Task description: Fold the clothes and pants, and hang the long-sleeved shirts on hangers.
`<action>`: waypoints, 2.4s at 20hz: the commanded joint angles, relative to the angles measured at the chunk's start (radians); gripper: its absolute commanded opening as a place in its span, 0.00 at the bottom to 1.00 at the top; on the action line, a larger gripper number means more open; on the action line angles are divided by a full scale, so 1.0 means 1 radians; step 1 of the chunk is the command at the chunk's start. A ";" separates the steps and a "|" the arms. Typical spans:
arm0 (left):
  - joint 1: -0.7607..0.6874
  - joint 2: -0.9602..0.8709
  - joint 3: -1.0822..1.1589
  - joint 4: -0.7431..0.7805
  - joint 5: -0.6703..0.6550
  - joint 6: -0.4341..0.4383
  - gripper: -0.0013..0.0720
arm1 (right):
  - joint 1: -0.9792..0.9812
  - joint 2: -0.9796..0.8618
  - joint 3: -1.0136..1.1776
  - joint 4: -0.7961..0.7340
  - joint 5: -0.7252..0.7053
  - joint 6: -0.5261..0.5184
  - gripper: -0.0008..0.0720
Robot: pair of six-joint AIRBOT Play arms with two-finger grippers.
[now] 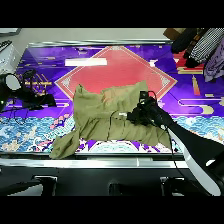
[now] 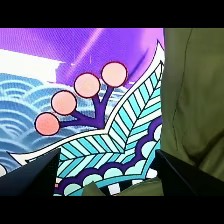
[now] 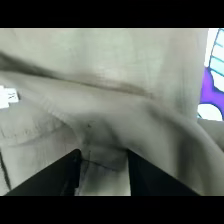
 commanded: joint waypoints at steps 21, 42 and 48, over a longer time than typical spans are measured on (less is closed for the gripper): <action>0.229 0.127 0.000 0.051 -0.097 0.018 0.94 | 0.022 0.327 0.001 0.025 -0.255 -0.042 0.06; 0.511 -0.204 0.001 0.096 0.227 0.652 0.92 | 0.022 0.334 0.001 0.118 -0.264 -0.117 0.06; 0.512 -0.305 0.002 0.102 0.244 0.760 0.92 | 0.022 0.334 0.000 0.120 -0.266 -0.117 0.06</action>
